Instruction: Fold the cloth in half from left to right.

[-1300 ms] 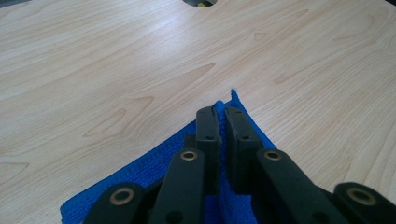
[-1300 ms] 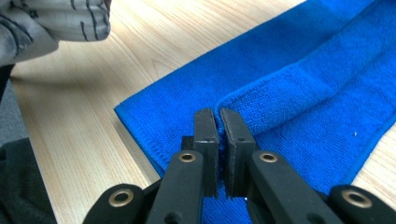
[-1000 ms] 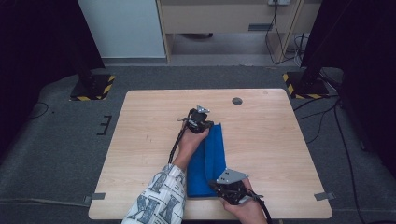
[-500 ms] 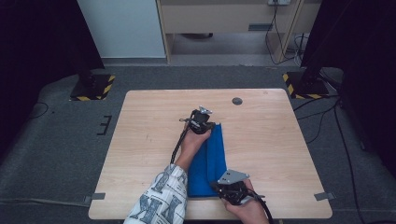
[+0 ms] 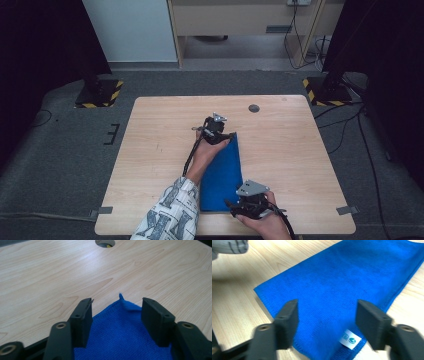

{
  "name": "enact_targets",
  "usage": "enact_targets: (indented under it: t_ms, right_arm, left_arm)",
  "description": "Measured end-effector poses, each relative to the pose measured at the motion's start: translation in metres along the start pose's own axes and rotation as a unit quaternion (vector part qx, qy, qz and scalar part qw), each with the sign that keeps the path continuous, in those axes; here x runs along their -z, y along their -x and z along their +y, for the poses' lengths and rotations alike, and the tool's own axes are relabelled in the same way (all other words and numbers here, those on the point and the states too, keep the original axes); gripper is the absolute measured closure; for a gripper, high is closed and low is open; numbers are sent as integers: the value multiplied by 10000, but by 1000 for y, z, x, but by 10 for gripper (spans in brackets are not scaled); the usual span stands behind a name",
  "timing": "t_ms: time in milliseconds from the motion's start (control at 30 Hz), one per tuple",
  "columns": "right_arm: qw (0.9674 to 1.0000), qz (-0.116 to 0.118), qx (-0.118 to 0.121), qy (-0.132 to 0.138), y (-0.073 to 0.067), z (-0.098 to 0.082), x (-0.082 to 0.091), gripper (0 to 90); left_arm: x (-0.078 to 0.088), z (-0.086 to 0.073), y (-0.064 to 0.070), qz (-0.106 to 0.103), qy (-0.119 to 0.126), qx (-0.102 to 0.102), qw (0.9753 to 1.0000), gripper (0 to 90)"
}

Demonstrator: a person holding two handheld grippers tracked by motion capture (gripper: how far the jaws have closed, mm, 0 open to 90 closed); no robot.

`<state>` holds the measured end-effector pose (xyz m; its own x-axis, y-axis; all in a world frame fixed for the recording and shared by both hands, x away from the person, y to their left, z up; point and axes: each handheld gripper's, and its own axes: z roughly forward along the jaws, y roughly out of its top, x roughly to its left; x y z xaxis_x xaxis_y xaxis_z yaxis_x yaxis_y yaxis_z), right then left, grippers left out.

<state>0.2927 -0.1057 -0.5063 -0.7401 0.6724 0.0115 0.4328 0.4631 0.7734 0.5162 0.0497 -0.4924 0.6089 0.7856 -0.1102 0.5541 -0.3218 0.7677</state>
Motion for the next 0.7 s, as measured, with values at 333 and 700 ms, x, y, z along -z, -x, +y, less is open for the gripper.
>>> enact_targets:
  t_ms: [333, 700]
  right_arm:
    - [9995, -211, -221, 114, 14, 0, -5, 127]
    - [9993, -244, -190, 229, 28, 3, -12, 76]
  left_arm:
    - [18, -7, -2, -58, 133, -100, 9998, 178]
    - [42, -30, -19, -106, 97, -46, 9999, 104]
